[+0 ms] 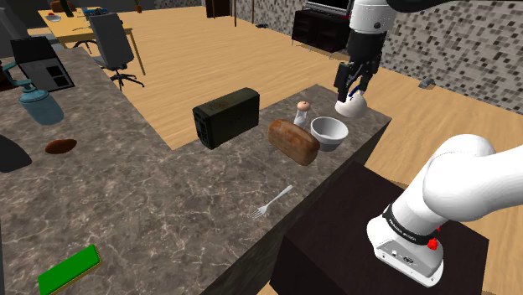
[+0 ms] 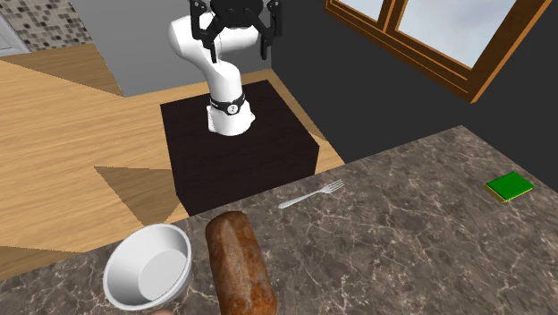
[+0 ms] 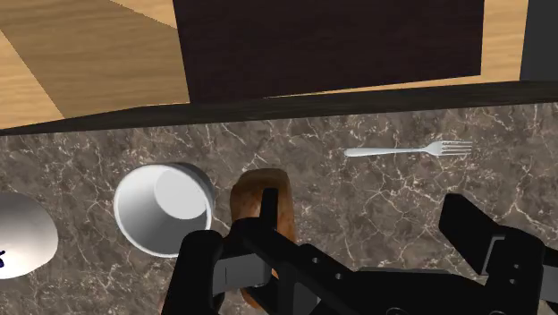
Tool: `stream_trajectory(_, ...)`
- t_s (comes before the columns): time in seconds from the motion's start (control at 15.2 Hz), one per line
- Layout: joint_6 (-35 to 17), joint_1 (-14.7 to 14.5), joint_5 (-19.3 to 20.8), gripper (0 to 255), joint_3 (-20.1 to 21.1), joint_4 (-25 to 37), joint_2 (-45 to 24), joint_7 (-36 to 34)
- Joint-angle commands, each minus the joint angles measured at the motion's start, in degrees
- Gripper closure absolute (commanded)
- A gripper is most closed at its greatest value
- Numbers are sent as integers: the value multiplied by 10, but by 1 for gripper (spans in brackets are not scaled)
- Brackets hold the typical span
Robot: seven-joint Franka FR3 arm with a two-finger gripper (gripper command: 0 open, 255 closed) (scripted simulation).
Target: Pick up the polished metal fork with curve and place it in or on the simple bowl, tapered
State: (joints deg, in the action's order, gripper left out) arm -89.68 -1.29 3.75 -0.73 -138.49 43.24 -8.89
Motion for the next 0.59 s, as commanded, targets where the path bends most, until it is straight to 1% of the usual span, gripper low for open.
stream_trajectory(0.0, 0, 0, 0, 0, 0, 0, 0, 0)
stream_trajectory(0.53, -180, -58, 6, 0, -21, -94, -70, 127)
